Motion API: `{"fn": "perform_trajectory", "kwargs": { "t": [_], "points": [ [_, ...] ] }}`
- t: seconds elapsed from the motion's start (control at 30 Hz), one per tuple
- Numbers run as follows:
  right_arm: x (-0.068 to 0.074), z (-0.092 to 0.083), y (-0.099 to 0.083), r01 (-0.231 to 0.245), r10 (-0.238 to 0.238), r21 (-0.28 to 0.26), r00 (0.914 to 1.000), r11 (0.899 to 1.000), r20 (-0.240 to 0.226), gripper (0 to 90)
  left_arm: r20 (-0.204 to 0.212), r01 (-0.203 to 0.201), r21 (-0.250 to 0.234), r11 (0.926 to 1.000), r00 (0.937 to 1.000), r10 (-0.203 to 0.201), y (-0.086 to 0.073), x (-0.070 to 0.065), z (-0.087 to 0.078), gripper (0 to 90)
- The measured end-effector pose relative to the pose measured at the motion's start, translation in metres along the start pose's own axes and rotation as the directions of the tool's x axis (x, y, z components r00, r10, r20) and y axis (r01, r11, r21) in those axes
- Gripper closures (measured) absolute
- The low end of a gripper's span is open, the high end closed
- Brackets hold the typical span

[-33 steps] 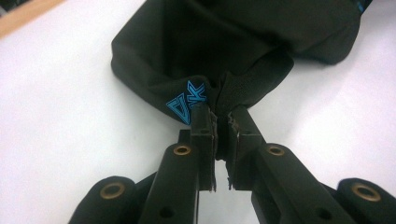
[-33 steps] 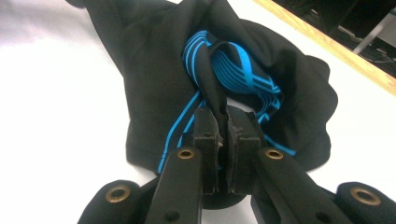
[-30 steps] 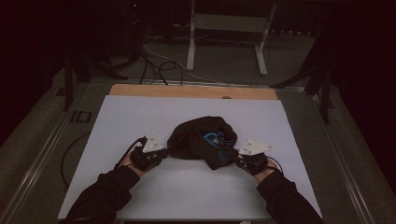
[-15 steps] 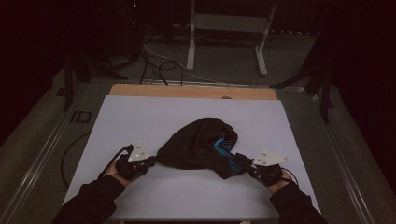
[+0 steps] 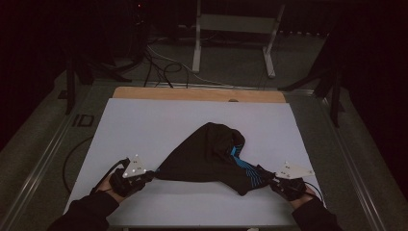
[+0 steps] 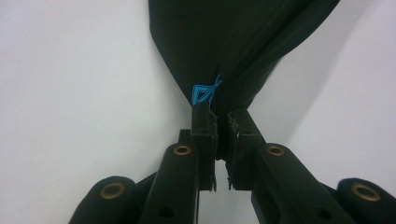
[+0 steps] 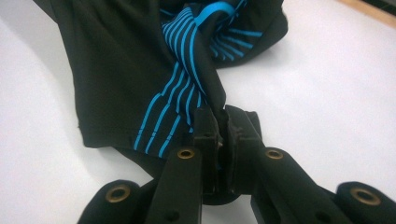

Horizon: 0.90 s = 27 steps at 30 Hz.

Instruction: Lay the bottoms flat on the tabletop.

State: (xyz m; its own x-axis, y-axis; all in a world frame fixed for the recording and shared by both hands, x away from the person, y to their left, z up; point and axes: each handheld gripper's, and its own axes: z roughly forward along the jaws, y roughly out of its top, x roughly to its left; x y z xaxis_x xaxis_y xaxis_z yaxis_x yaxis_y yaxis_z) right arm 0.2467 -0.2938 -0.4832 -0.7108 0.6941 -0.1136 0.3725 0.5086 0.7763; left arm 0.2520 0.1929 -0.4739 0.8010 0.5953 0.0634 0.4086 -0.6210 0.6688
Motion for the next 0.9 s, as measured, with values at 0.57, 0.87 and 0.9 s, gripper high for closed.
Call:
{"fn": "perform_trajectory", "kwargs": {
  "t": [0.57,0.87,0.9],
  "points": [
    [-0.003,-0.008,-0.015,-0.047,0.045,0.051,0.9985,0.998,0.029,84.7,0.164,-0.047,-0.005,0.9989,0.9853,0.047,0.009,-0.03,0.001,81.9],
    [-0.002,-0.013,0.012,-0.078,0.079,-0.083,0.9969,0.994,0.007,45.7,0.207,0.001,-0.057,0.9984,0.9782,0.01,0.022,-0.021,-0.004,30.7],
    [-0.002,-0.013,0.012,-0.078,0.079,-0.083,0.9969,0.994,0.007,45.7,0.207,0.001,-0.057,0.9984,0.9782,0.01,0.022,-0.021,-0.004,28.4]
  ]
}}
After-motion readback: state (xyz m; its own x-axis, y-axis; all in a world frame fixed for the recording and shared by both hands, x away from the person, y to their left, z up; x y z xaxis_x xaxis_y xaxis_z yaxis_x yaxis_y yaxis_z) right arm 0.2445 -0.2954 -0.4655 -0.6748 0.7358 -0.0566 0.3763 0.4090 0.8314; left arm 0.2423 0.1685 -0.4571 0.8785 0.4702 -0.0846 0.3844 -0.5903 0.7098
